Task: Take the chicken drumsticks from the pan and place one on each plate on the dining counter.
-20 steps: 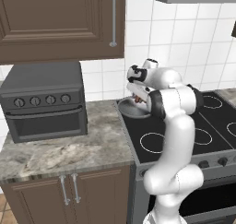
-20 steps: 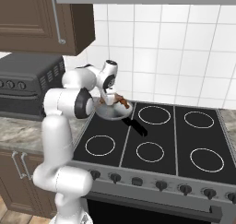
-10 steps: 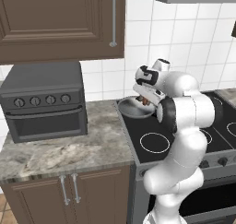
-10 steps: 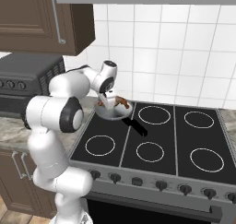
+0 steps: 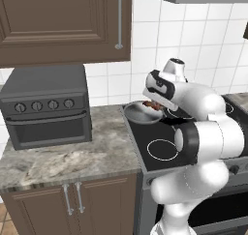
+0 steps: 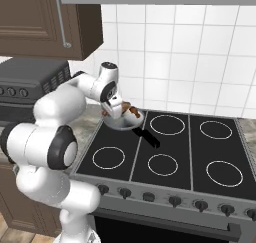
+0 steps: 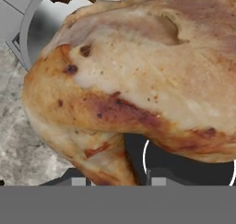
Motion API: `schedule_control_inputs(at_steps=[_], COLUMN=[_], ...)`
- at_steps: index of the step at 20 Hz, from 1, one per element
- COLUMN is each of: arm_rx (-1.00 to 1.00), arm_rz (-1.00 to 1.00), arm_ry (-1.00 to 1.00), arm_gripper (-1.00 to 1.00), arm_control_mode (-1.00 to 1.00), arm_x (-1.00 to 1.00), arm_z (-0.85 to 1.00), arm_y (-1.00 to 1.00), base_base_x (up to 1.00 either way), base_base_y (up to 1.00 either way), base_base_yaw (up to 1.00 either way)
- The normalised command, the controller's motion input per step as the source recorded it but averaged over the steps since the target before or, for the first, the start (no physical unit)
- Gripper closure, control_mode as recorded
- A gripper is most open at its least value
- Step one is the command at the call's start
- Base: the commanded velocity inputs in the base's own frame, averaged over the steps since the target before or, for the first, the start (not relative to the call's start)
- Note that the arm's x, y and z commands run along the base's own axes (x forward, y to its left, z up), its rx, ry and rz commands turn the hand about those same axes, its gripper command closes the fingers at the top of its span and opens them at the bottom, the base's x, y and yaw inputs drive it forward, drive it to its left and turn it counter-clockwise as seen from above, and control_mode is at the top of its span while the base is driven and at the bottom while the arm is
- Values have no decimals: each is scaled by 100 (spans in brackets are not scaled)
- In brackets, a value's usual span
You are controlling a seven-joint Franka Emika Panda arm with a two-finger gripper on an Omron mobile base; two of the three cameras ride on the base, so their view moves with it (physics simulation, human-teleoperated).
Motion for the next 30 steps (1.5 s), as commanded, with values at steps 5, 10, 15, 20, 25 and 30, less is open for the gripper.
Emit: schedule_control_inputs(at_steps=[5, 10, 15, 20, 25, 30], arm_rx=[-3, 0, 0, 0, 0, 0], arm_rz=[7, 0, 0, 0, 0, 0], arm_ry=[-7, 0, 0, 0, 0, 0], arm_gripper=[100, 100, 100, 100, 100, 100], arm_control_mode=[-100, -100, 100, 100, 100, 100], arm_x=[-32, 0, 0, 0, 0, 0], arm_z=[12, 0, 0, 0, 0, 0], arm_y=[0, 0, 0, 0, 0, 0], base_base_x=[0, 0, -50, -20, 0, 0], base_base_y=[0, 0, -5, -2, 0, -1], base_base_yaw=[0, 0, 3, -56, -98, -100])
